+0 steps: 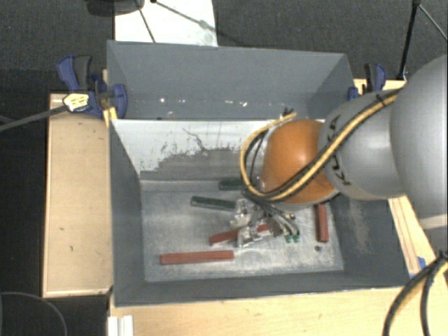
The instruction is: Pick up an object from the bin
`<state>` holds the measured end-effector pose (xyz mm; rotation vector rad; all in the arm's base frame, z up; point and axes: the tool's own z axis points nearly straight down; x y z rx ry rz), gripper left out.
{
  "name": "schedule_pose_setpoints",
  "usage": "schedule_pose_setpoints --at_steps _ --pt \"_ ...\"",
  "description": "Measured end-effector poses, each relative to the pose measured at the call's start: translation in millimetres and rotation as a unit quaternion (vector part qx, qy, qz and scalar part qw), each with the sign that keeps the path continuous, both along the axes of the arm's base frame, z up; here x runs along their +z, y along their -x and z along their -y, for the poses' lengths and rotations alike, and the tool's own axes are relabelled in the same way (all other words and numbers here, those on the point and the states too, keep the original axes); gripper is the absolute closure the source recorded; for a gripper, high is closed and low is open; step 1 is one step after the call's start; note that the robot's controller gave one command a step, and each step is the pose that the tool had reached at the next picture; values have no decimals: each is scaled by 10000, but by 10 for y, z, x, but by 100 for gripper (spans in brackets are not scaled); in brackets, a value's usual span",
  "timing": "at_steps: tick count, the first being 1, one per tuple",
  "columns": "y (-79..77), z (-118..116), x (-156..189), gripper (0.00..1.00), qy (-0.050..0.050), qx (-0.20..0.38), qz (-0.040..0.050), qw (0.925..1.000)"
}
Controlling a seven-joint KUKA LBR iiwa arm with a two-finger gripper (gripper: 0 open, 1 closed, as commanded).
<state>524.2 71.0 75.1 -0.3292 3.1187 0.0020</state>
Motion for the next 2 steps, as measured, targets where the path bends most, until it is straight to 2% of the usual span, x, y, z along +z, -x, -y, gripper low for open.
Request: schedule_pose_setpoints --at_steps 2 --pt "10 3 25 100 2 -1 -8 10000"
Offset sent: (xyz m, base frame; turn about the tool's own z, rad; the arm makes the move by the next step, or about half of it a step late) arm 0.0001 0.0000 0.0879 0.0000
